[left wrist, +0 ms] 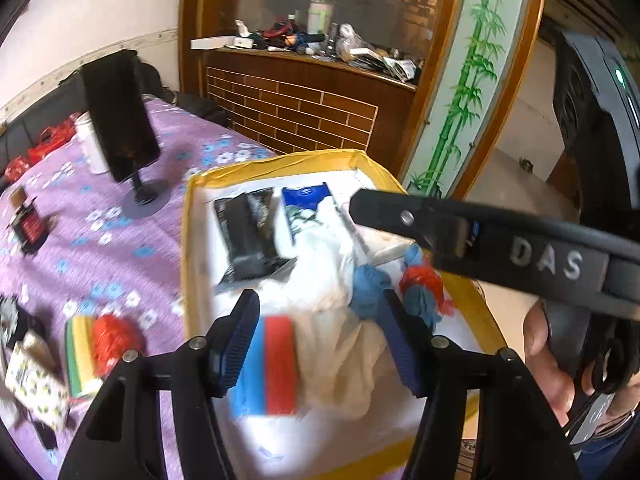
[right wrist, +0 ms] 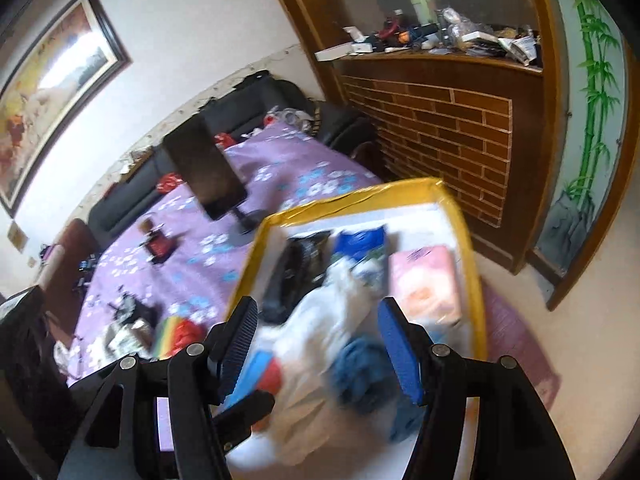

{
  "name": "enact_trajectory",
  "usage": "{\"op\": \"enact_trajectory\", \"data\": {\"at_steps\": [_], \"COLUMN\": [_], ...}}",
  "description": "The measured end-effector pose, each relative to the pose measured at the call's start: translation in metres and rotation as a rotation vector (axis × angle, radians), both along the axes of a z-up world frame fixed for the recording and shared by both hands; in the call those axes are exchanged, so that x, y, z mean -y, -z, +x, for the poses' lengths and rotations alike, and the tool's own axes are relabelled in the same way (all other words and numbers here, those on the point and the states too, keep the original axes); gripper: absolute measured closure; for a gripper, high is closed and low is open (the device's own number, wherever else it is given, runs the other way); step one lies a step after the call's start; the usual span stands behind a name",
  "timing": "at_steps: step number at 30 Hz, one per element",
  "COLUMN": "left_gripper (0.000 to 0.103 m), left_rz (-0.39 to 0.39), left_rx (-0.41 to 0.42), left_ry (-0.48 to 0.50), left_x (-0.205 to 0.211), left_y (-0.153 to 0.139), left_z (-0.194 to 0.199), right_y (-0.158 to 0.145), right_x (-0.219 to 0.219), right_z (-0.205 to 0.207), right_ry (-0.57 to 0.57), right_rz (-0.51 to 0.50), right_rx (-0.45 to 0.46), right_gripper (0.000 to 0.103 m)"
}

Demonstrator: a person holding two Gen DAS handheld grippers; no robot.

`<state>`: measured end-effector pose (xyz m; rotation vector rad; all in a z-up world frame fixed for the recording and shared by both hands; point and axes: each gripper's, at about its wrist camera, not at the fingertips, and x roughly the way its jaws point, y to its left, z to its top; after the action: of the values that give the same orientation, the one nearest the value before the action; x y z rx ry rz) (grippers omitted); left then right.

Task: Organize soft objects
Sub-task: 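Lower both items into the tray and open both grippers, then move both open grippers back to the table pile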

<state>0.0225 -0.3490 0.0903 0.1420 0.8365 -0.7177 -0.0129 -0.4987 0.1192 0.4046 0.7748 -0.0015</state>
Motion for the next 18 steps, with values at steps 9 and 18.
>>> {"op": "enact_trajectory", "data": {"at_steps": [9, 18], "left_gripper": [0.042, 0.042], "left_rz": [-0.032, -0.056], "left_rx": [0.000, 0.001], "left_ry": [-0.063, -0.133], "left_x": [-0.063, -0.139], "left_y": [-0.006, -0.007], "left_z": [-0.015, -0.039], "right_y": [-0.003, 0.003], "right_x": [-0.061, -0.119], "right_z": [-0.019, -0.025], "right_ry": [-0.108, -0.207], "right_rz": [0.033, 0.039], "right_rx": [0.040, 0.038], "right_gripper": [0.036, 0.036]}}
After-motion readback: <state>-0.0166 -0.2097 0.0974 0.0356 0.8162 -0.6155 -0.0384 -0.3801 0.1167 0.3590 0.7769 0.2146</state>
